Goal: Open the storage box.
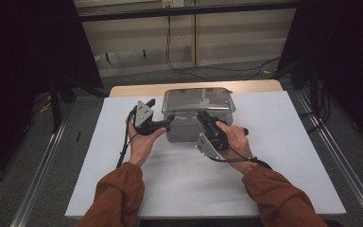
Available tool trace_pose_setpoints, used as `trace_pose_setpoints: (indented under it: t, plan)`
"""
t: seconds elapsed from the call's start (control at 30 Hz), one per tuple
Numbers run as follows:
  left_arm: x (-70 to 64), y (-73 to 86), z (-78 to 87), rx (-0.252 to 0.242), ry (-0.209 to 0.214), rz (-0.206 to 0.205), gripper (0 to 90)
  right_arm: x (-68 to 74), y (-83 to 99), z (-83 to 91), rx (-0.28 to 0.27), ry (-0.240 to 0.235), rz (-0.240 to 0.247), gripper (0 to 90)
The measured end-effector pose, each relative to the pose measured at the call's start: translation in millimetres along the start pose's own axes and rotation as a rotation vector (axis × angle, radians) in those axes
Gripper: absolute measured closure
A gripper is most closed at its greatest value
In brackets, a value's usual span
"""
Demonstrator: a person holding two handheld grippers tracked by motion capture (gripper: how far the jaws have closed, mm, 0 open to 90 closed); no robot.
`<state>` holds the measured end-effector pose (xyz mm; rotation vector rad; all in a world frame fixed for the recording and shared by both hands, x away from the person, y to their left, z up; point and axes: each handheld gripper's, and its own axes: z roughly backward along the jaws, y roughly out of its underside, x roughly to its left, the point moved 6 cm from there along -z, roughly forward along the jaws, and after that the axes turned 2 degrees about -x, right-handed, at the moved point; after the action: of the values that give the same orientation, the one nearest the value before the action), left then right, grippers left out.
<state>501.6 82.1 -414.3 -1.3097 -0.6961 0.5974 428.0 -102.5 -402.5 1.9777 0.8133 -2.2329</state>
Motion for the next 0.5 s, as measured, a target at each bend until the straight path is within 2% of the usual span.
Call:
trace_pose_setpoints:
  t: [0.1,0.17,0.33,0.5]
  plan:
    - [-0.8,0.4,0.7,0.006,-0.008,-0.034,15.6,2.2,1.1,0.9,0.001,-0.006,-0.004,79.6]
    - [-2.9,-0.3,-0.4,-0.003,-0.002,-0.051,20.1,1.8,1.6,0.9,-0.002,-0.013,-0.018,79.2]
    - [-8.6,-0.4,-2.2,-0.010,0.015,-0.098,24.9,3.2,2.4,1.5,-0.003,-0.020,-0.028,78.3]
    - [-11.9,1.3,-5.1,-0.016,0.028,-0.105,33.1,2.1,6.0,3.6,0.004,-0.029,-0.051,75.0]
